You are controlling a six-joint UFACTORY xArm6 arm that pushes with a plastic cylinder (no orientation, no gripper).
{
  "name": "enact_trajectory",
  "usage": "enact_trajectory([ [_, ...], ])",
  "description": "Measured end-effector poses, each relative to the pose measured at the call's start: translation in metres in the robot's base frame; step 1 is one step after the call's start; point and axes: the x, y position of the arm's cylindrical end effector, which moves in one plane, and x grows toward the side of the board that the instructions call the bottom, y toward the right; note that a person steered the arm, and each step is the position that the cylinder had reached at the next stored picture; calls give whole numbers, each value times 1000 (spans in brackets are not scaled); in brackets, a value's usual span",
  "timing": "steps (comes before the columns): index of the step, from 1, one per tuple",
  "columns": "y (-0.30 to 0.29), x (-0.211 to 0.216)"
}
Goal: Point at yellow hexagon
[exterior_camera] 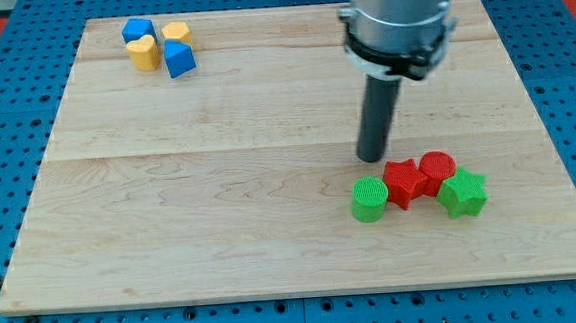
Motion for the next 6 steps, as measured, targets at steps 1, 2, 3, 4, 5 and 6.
enact_trajectory([
  [1, -67, -32],
  [2, -81, -107],
  [3, -89, -194],
  [4, -151, -250],
  [5, -218, -261],
  [6, -217, -227],
])
